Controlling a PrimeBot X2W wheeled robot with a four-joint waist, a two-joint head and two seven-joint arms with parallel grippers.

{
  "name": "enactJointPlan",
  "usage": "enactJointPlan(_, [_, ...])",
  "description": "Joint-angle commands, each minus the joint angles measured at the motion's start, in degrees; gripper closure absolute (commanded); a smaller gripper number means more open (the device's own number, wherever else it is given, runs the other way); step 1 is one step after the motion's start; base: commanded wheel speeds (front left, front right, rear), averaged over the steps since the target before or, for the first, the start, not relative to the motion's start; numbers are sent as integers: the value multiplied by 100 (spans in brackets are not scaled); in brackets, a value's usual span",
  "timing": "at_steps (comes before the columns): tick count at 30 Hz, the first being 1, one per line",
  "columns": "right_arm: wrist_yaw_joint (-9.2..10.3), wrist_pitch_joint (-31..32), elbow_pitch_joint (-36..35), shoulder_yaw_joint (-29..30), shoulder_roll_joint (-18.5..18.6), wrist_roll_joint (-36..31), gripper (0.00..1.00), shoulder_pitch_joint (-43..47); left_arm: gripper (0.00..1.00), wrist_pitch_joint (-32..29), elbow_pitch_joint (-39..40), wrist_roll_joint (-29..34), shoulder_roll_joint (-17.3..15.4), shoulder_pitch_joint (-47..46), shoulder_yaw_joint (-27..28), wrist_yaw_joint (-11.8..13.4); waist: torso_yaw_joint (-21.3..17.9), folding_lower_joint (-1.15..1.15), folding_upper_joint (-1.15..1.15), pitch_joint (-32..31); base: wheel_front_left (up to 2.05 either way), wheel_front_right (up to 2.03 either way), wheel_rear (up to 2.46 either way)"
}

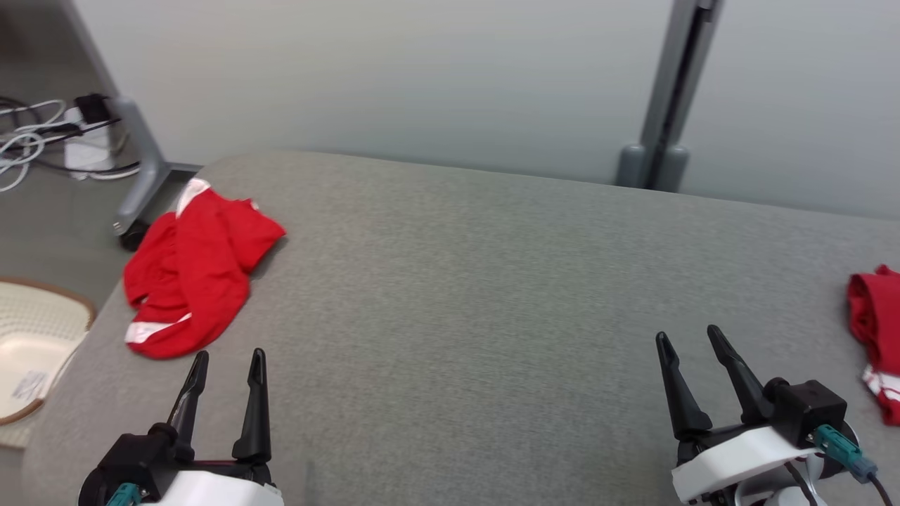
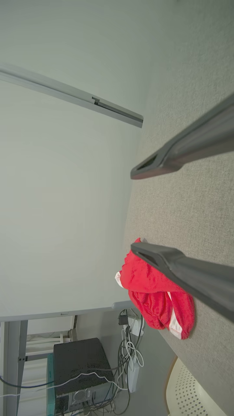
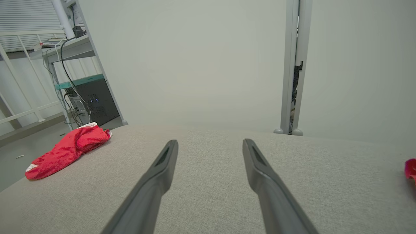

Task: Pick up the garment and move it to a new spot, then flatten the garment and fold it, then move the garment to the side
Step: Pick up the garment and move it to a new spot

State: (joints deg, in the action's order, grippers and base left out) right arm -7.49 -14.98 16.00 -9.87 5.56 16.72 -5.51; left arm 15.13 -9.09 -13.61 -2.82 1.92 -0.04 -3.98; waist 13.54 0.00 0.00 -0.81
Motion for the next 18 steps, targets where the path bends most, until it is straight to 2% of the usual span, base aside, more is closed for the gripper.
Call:
enactJointPlan(1, [-1,-27,19,-22,19,11,0,-68,0,-2,-14,46,-18,-98,22,-6,321,0,0,30,0,0,0])
enactJointPlan(7, [-1,-27,77,-152,49,55,0,-113,0,-2,-37,59,-17,-40,34,81,828,0,0,46,0,0,0])
enactJointPlan(18, [-1,-28,113,-231,35,85,0,-155,0,-2,-22,95,-17,54,67,82,1197,0,0,35,0,0,0])
